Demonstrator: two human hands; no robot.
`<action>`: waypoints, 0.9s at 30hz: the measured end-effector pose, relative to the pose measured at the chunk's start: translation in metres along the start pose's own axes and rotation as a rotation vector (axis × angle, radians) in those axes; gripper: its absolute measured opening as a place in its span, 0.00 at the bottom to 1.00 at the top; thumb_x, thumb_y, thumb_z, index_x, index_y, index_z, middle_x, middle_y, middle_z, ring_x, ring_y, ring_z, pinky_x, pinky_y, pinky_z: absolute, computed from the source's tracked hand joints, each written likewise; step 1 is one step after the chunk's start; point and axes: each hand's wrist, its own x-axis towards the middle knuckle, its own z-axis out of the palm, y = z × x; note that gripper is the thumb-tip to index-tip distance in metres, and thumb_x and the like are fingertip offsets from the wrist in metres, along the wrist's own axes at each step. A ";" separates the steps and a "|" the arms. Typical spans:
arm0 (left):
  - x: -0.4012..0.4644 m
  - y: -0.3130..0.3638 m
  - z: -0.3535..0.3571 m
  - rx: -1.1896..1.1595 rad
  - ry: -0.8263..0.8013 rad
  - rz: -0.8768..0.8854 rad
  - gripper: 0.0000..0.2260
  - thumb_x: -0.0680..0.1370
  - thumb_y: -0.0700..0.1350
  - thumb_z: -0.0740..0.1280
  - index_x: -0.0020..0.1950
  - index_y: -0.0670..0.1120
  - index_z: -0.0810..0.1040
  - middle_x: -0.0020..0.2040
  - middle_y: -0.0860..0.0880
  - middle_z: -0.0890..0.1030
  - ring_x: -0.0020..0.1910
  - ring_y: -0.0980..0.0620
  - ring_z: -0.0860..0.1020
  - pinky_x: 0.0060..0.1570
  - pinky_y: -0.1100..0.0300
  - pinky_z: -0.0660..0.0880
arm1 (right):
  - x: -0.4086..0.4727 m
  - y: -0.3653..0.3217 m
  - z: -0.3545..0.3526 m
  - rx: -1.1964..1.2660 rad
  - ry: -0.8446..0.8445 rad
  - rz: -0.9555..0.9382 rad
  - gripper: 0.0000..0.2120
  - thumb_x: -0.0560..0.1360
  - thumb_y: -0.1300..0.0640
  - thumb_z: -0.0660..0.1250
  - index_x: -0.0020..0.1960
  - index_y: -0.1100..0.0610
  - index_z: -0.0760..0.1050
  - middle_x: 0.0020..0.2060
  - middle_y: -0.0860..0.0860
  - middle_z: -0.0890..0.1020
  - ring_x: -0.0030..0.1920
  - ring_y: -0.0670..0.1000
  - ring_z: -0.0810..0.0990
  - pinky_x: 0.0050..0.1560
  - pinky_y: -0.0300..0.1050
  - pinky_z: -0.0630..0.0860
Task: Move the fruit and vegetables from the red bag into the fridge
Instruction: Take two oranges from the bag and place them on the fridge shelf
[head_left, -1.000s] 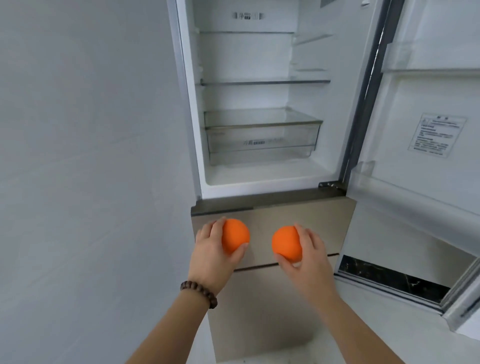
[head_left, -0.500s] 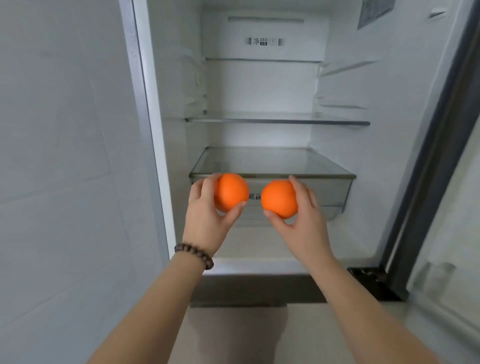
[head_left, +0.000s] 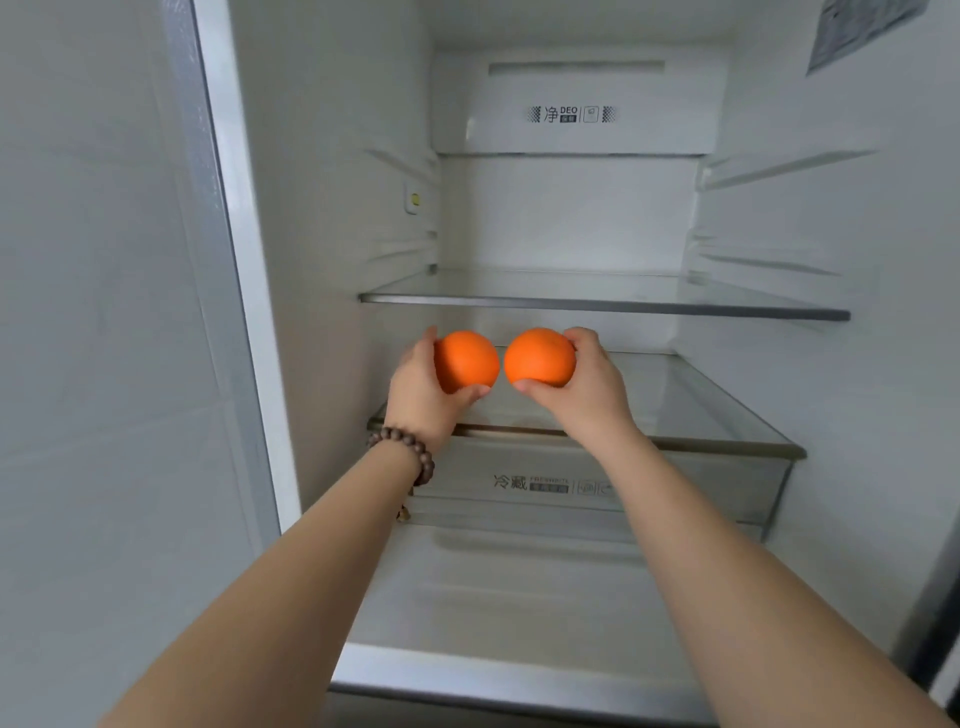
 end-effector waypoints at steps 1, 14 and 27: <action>0.010 -0.001 0.001 0.039 -0.035 -0.017 0.38 0.67 0.47 0.77 0.72 0.42 0.63 0.68 0.43 0.69 0.66 0.45 0.70 0.63 0.56 0.66 | 0.010 0.003 0.003 -0.009 -0.037 0.006 0.37 0.63 0.51 0.77 0.67 0.54 0.64 0.63 0.54 0.72 0.60 0.56 0.73 0.53 0.43 0.68; 0.094 -0.038 0.028 -0.016 -0.266 -0.174 0.35 0.68 0.45 0.76 0.70 0.46 0.63 0.66 0.43 0.71 0.63 0.46 0.71 0.58 0.57 0.68 | 0.106 0.036 0.025 -0.064 -0.390 0.057 0.36 0.67 0.58 0.76 0.71 0.57 0.64 0.66 0.56 0.73 0.63 0.55 0.73 0.59 0.44 0.69; 0.128 -0.059 0.054 0.084 -0.244 -0.162 0.42 0.66 0.54 0.76 0.74 0.46 0.59 0.67 0.46 0.71 0.64 0.45 0.72 0.56 0.56 0.69 | 0.129 0.061 0.049 -0.032 -0.301 0.014 0.34 0.64 0.57 0.78 0.67 0.56 0.69 0.62 0.56 0.76 0.62 0.57 0.74 0.63 0.52 0.70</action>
